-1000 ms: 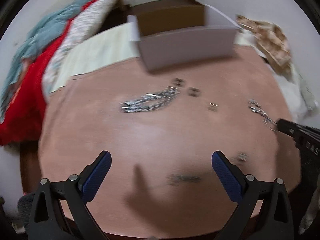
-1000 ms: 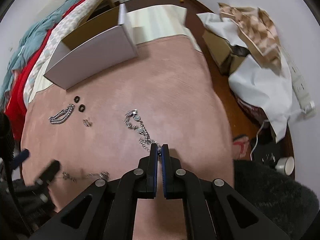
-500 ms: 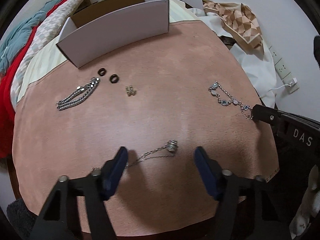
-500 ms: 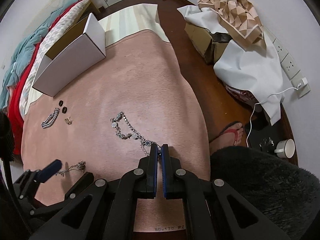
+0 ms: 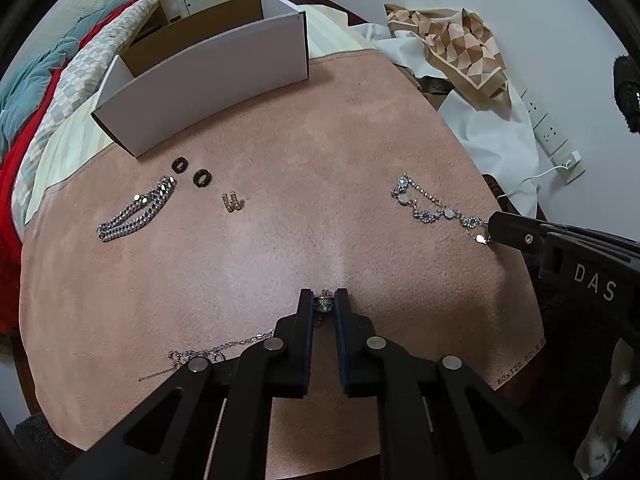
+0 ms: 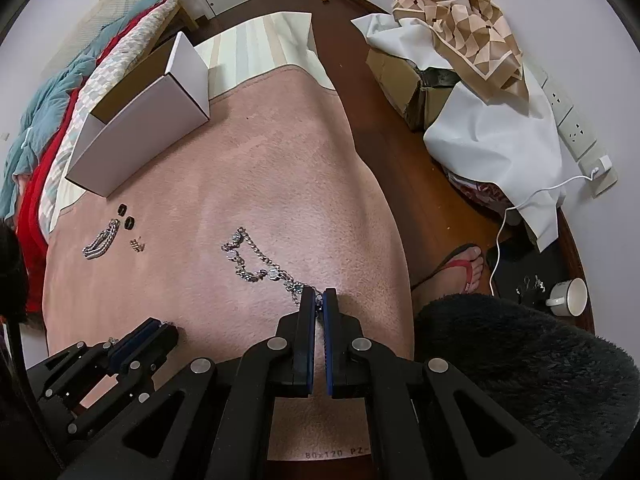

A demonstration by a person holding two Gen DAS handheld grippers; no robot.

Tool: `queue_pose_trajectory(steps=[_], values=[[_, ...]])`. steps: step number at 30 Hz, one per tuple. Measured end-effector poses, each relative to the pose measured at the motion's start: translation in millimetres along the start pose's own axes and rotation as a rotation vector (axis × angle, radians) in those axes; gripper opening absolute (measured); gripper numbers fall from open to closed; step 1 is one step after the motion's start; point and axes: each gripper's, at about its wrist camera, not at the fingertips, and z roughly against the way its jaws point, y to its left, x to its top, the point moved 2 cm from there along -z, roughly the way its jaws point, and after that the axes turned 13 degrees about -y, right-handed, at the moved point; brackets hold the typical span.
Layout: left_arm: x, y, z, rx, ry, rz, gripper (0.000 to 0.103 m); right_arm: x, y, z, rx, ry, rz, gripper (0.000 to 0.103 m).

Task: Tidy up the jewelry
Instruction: 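Grasp the silver charm bracelet with the right gripper while the left gripper grasps the thin silver necklace, then carry the charm bracelet and necklace into the white box and open both grippers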

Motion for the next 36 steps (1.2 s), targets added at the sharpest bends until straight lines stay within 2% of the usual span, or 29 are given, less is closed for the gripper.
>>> queue_pose_trajectory(steps=[7, 15, 23, 29, 36], values=[[11.1, 16.7, 27.1, -0.011, -0.053, 0.031, 0.007, 9.3, 11.3, 18.3, 0.054, -0.034, 0.0, 0.003], [42.7, 58.6, 68.6, -0.035, -0.131, 0.14, 0.007, 34.9, 44.3, 50.0, 0.16, -0.096, 0.02, 0.003], [83.6, 95.4, 104.8, -0.027, -0.228, 0.21, 0.007, 67.1, 80.3, 77.4, 0.243, -0.17, 0.066, 0.003], [119.7, 113.9, 125.2, -0.032, -0.296, 0.225, 0.007, 109.6, 116.1, 92.3, 0.297, -0.229, 0.107, 0.003], [179.4, 139.0, 133.8, -0.037, -0.35, 0.222, 0.007, 173.0, 164.4, 92.5, 0.331, -0.279, 0.153, 0.003]])
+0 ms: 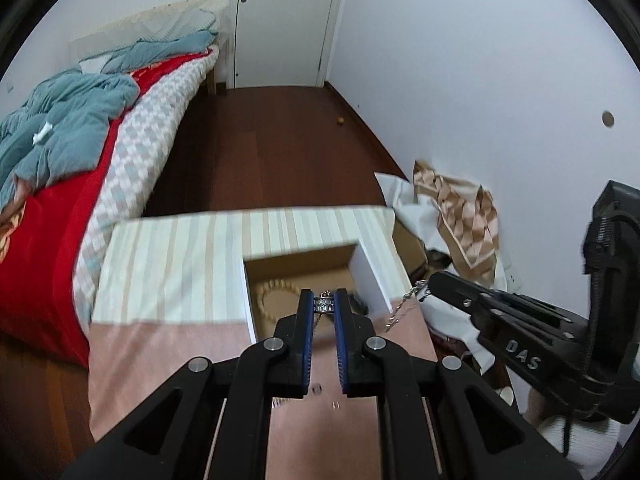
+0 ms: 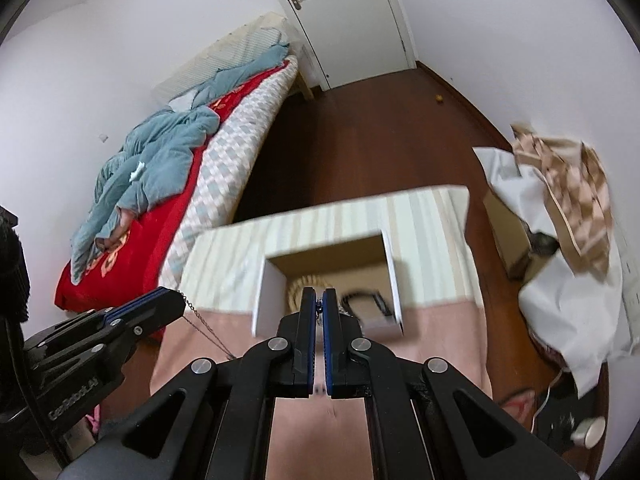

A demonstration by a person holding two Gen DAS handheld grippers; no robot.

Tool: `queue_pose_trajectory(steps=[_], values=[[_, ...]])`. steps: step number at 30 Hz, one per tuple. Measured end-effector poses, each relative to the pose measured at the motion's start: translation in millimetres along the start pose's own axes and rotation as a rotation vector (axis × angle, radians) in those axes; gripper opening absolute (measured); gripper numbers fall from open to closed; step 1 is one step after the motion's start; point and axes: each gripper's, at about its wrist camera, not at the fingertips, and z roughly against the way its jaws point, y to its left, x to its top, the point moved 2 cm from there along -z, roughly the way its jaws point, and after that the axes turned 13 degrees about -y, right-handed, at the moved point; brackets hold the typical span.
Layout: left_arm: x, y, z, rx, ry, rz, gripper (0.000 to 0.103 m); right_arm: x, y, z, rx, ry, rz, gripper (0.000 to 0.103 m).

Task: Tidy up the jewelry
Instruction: 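Carry the charm bracelet and necklace into the white box and open both grippers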

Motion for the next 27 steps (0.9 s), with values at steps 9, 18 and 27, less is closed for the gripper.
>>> queue_pose_trajectory(steps=[9, 18, 27], values=[[24.4, 26.6, -78.0, 0.028, 0.076, 0.008, 0.007, 32.1, 3.7, -104.7, -0.014, 0.119, 0.035, 0.003], [4.2, 47.7, -145.1, 0.017, 0.241, 0.085, 0.009, 18.1, -18.5, -178.9, -0.051, 0.274, 0.051, 0.003], [9.9, 62.5, -135.4, 0.114, 0.22, 0.12, 0.043, 14.5, -30.7, -179.3, -0.098, 0.314, 0.039, 0.063]])
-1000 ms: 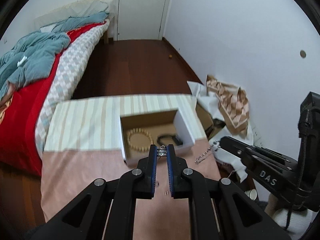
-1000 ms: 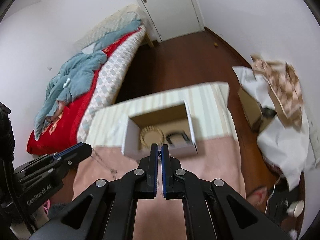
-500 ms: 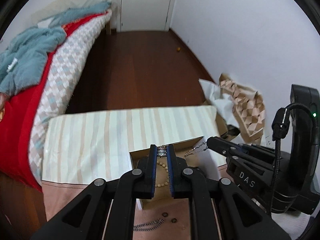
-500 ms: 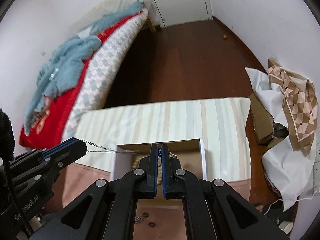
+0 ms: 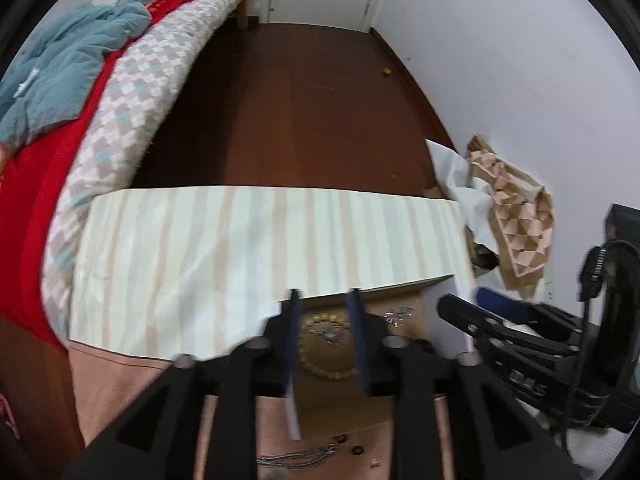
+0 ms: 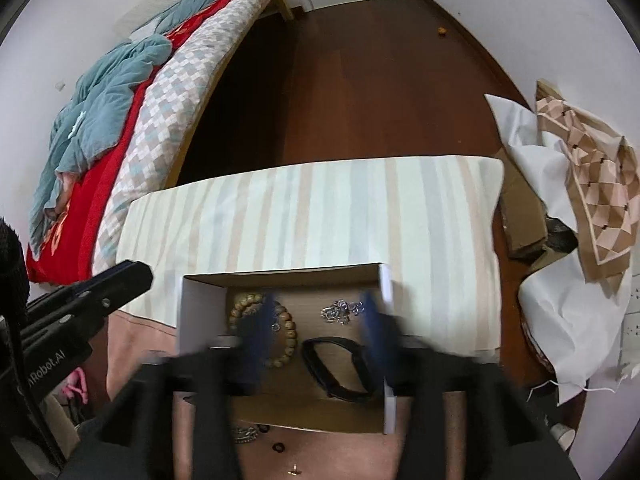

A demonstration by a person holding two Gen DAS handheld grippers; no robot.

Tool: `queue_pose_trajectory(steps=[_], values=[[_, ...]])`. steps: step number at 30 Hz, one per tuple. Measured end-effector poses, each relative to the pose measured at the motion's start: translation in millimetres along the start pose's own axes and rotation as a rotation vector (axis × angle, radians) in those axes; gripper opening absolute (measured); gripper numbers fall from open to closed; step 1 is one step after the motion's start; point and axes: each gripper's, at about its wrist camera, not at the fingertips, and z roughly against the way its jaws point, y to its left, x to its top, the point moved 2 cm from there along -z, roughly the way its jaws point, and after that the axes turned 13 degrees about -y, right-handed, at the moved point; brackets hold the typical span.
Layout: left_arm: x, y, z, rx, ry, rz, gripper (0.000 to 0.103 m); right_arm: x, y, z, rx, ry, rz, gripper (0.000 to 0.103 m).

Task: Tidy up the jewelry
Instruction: 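Carry the charm bracelet and necklace into the white box and open both grippers, then withdraw both tools from the box back over the table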

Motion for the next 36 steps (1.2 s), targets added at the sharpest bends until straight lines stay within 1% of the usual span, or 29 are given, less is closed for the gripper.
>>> queue_pose_trajectory(steps=[1, 2, 3, 4, 5, 7, 9, 10, 11, 12, 15, 19, 24, 27, 36], values=[[-0.1, 3.1, 1.1, 0.019, -0.009, 0.001, 0.054, -0.7, -1.0, 3.0, -0.005, -0.007, 0.001, 0.064], [-1.4, 6.2, 3.9, 0.04, -0.024, -0.002, 0.07, -2.0, -1.5, 6.1, -0.02, -0.011, 0.009, 0.064], [-3.3, 8.7, 8.1, 0.058, -0.043, -0.007, 0.071, -3.5, -0.5, 8.8, -0.035, -0.016, 0.019, 0.064], [-6.0, 11.5, 12.2, 0.083, -0.056, -0.016, 0.071, -5.4, -0.4, 12.0, -0.05, -0.02, 0.025, 0.069], [-9.8, 14.3, 15.5, 0.109, -0.063, -0.025, 0.073, -9.0, -0.4, 15.0, -0.076, -0.023, 0.037, 0.08], [-17.9, 20.6, 19.7, 0.141, -0.067, -0.033, 0.08, -18.4, 0.7, 20.4, -0.125, -0.03, 0.065, 0.089], [-30.1, 25.6, 25.0, 0.164, -0.075, -0.04, 0.088, -29.4, 2.6, 23.4, -0.169, -0.029, 0.084, 0.092], [-33.9, 26.6, 25.5, 0.177, -0.073, -0.044, 0.091, -34.2, 3.2, 24.0, -0.185, -0.025, 0.091, 0.098], [-40.6, 28.2, 26.3, 0.195, -0.069, -0.049, 0.098, -40.1, 3.2, 24.4, -0.196, -0.021, 0.096, 0.101], [-47.3, 29.6, 26.8, 0.206, -0.062, -0.052, 0.101, -47.0, 4.3, 25.2, -0.204, -0.019, 0.102, 0.101], [-63.2, 31.3, 27.7, 0.233, -0.045, -0.059, 0.101, -62.3, 7.1, 27.8, -0.234, -0.015, 0.131, 0.101], [-75.2, 29.7, 34.2, 0.245, -0.045, -0.064, 0.101, -73.6, 11.3, 37.2, -0.254, -0.034, 0.139, 0.101], [-79.4, 27.7, 56.4, 0.249, -0.085, -0.06, 0.101, -79.1, 17.7, 61.2, -0.269, -0.076, 0.143, 0.101], [-80.6, 25.6, 73.1, 0.254, -0.115, -0.059, 0.101, -82.4, 23.7, 83.0, -0.275, -0.113, 0.152, 0.102], [-87.3, 15.5, 133.3, 0.246, -0.208, -0.069, 0.101, -89.8, 38.1, 141.0, -0.275, -0.201, 0.15, 0.102]])
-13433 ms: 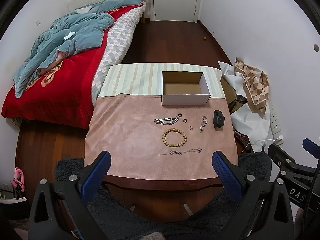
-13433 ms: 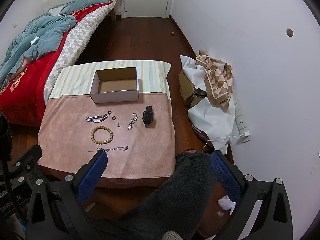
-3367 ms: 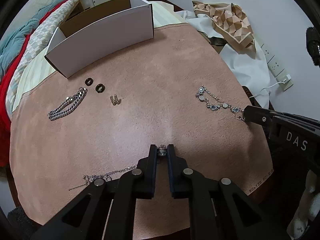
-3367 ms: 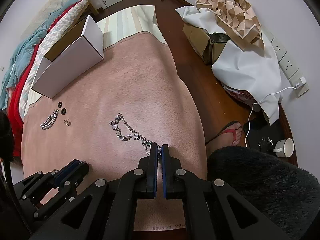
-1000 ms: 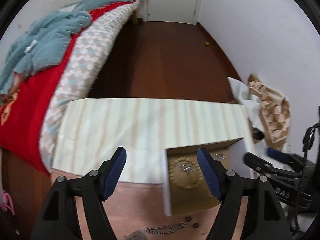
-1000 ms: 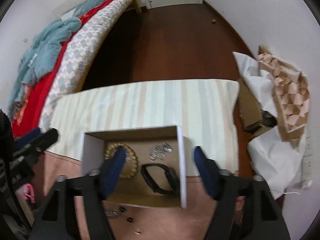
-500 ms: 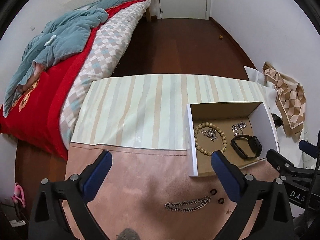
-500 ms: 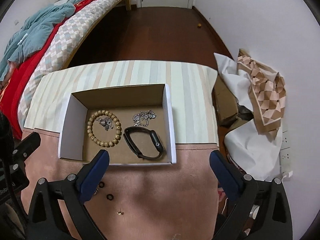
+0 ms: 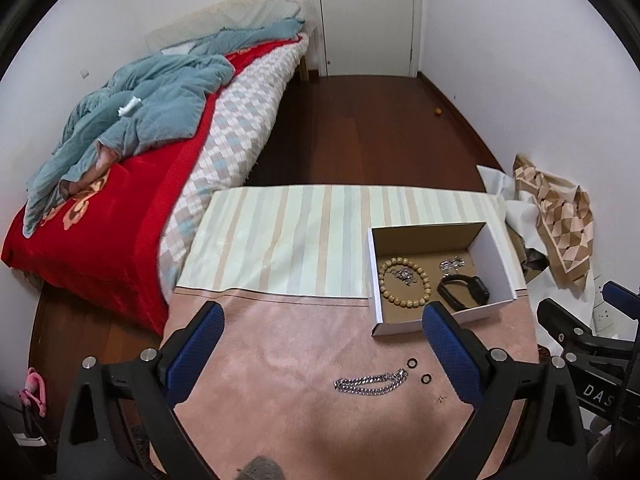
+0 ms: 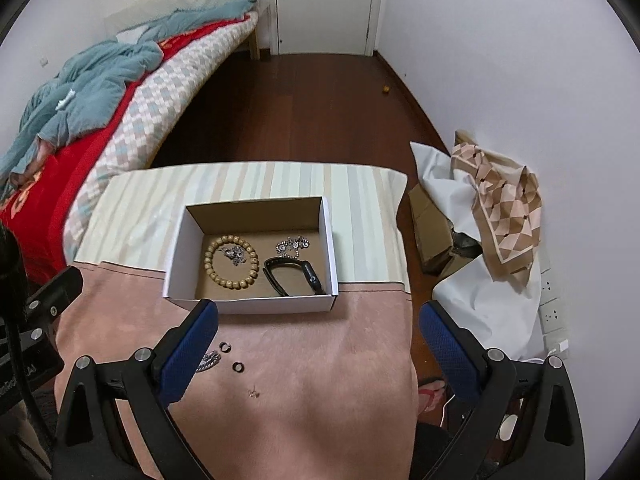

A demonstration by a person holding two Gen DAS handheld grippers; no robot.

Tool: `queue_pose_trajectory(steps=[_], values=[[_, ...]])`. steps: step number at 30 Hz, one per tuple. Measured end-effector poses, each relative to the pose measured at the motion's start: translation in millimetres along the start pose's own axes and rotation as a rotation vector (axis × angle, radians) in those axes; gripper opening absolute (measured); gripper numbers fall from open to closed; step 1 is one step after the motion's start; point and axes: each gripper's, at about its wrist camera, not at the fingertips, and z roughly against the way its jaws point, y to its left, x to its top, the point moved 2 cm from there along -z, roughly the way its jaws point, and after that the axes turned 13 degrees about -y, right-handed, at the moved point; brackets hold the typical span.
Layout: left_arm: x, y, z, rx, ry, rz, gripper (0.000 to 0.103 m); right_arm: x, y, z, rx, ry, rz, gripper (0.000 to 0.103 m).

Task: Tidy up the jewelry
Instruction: 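Withdraw both tools from the box back over the table, then grasp the silver earrings with the right gripper while the left gripper grasps the silver curb chain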

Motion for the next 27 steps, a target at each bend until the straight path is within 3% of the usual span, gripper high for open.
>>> queue_pose_trajectory(steps=[13, 17, 22, 27], values=[[2.1, 8.4, 52.2, -0.021, -0.071, 0.023, 0.101, 1.8, 0.2, 71.2, -0.005, -0.097, -0.01, 0.102], [-1.2, 15.9, 57.4, 0.028, -0.101, 0.04, 0.101, -1.5, 3.5, 77.3, 0.004, -0.114, -0.029, 0.102], [-20.1, 32.6, 39.2, 0.086, -0.084, 0.054, 0.101, -25.7, 11.2, 51.7, 0.087, -0.052, -0.062, 0.102], [-64.5, 49.5, -3.5, 0.173, 0.027, 0.043, 0.102, -75.1, 23.7, -6.0, 0.128, 0.073, -0.08, 0.101]])
